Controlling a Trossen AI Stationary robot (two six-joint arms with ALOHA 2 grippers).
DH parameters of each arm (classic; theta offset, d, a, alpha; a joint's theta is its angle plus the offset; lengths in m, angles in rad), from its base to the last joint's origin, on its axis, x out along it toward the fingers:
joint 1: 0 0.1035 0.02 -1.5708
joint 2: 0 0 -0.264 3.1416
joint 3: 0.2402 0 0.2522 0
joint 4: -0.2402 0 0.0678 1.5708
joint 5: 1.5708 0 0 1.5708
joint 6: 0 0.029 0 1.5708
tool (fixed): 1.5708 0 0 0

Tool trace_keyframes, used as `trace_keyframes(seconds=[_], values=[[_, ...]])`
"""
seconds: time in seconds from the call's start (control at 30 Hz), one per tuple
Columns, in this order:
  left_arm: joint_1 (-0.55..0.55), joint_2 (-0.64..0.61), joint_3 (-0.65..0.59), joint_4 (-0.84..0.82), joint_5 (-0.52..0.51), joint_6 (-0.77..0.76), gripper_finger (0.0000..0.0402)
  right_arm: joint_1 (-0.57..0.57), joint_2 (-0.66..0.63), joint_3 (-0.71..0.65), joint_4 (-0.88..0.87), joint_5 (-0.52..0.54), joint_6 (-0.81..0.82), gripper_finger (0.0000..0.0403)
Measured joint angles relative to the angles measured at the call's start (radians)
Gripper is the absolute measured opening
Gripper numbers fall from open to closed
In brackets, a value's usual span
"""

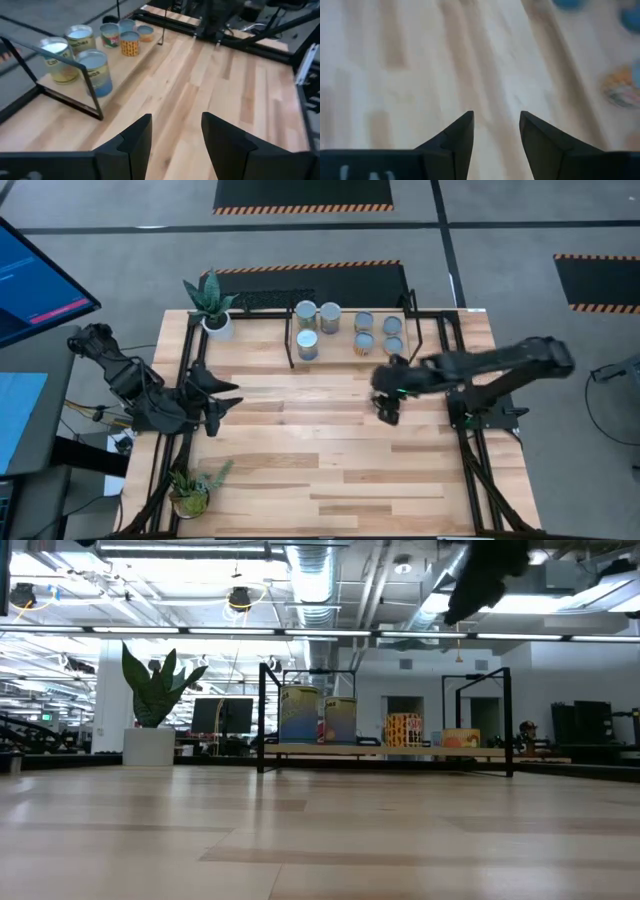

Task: Pick and place cans onto a shelf
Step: Return to Home Position

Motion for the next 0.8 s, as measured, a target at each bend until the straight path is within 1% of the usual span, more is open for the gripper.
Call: trace_keyframes(seconds=[0.1,0.17,0.23,0.27,0.37,0.47,0.57,0.67,0.8], values=[[-0.023,-0.038,-0.089,0.053,-0.032,0.021,0.0163,0.063,-0.178,-0.233,0.267,0.007,0.055,0.0180],[-0.032,-0.084,-0.176,0.146,-0.033,0.041,0.0163,0.098,-0.279,-0.372,0.460,0.006,0.061,0.0180],[-0.035,-0.141,-0.279,0.260,0.005,0.084,0.0163,0.123,-0.349,-0.480,0.630,0.022,0.058,0.0182],[-0.035,-0.174,-0.331,0.324,0.032,0.113,0.0163,0.130,-0.375,-0.527,0.687,0.037,0.058,0.0183],[-0.030,-0.293,-0.506,0.566,0.097,0.203,0.0163,0.144,-0.416,-0.626,0.793,0.090,0.055,0.0185],[-0.011,-0.400,-0.674,0.811,0.145,0.305,0.0163,0.158,-0.431,-0.684,0.808,0.155,0.057,0.0186],[0.021,-0.479,-0.797,1.005,0.198,0.390,0.0163,0.174,-0.450,-0.744,0.837,0.208,0.063,0.0184],[0.066,-0.536,-0.881,1.094,0.248,0.430,0.0163,0.192,-0.486,-0.800,0.901,0.220,0.054,0.0181],[0.148,-0.600,-0.943,1.099,0.325,0.434,0.0163,0.201,-0.545,-0.882,0.999,0.223,0.012,0.0181]])
